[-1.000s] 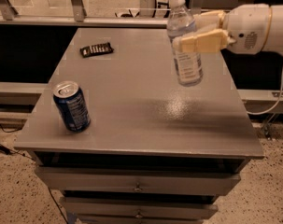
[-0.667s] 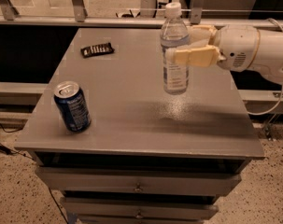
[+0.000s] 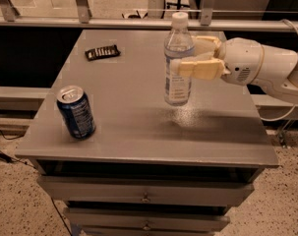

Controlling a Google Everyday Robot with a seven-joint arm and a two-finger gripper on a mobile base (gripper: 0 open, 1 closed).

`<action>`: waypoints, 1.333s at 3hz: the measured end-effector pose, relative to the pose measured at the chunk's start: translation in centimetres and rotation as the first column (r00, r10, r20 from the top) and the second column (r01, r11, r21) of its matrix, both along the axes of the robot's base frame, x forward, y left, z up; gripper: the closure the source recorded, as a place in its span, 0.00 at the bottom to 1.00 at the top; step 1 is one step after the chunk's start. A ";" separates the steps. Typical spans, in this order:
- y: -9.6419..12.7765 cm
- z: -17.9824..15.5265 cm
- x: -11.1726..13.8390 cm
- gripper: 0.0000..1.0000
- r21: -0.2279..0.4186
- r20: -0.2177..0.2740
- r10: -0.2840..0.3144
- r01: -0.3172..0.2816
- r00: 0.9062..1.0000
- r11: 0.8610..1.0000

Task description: Place blue plastic bottle upright

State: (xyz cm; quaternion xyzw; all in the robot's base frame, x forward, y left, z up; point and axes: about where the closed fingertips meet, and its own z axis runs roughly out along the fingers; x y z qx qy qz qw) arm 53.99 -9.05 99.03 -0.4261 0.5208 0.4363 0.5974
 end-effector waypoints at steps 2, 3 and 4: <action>0.8 -1.1 -0.1 1.00 -0.005 0.009 0.019 -0.019 1.000 1.000; 0.3 -2.5 -0.1 1.00 -0.026 0.016 0.017 -0.017 1.000 1.000; -0.1 -3.5 -0.1 1.00 -0.026 0.028 0.016 -0.015 0.999 1.000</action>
Offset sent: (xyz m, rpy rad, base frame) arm 0.0004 0.0037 -0.0221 -0.0326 -0.0187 0.0129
